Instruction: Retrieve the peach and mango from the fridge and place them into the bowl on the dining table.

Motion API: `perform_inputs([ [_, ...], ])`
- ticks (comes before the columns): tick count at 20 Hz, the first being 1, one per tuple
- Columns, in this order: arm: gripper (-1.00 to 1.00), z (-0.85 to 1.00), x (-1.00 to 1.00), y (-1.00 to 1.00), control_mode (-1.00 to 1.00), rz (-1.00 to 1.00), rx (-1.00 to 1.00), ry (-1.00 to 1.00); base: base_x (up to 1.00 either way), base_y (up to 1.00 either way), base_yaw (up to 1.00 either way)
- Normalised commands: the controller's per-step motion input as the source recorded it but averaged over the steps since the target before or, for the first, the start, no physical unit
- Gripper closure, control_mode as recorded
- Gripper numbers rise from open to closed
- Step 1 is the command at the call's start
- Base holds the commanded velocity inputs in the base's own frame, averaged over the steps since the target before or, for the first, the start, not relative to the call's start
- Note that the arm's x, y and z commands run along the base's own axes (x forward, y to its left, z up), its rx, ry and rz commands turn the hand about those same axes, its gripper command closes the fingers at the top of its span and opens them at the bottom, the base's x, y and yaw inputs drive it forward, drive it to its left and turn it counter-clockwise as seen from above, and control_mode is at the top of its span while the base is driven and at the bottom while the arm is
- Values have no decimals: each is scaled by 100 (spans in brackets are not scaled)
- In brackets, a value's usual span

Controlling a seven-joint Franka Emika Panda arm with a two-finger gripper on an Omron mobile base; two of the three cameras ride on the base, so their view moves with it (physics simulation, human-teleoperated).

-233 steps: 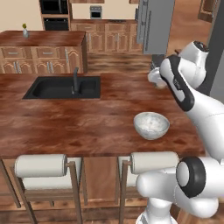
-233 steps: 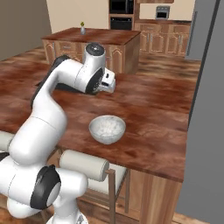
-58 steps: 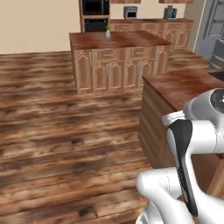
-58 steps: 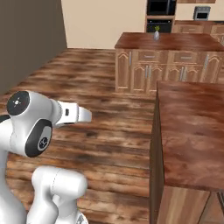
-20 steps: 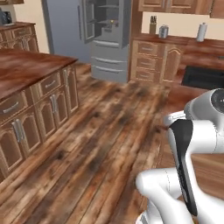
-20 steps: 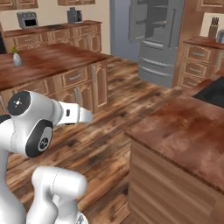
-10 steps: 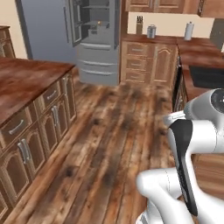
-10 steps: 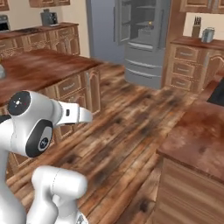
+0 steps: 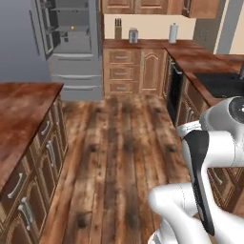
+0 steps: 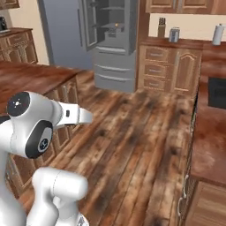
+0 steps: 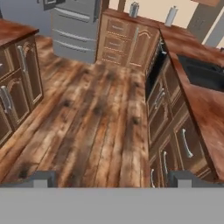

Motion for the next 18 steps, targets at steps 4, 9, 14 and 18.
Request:
perform_inputs([
  [4, -100, 0, 0, 0, 100, 0, 0, 0, 100, 89, -38],
  [9, -100, 0, 0, 0, 100, 0, 0, 0, 100, 48, -14],
  [14, -100, 0, 0, 0, 100, 0, 0, 0, 100, 21, 8],
  [18, -100, 0, 0, 0, 100, 0, 0, 0, 100, 0, 26],
])
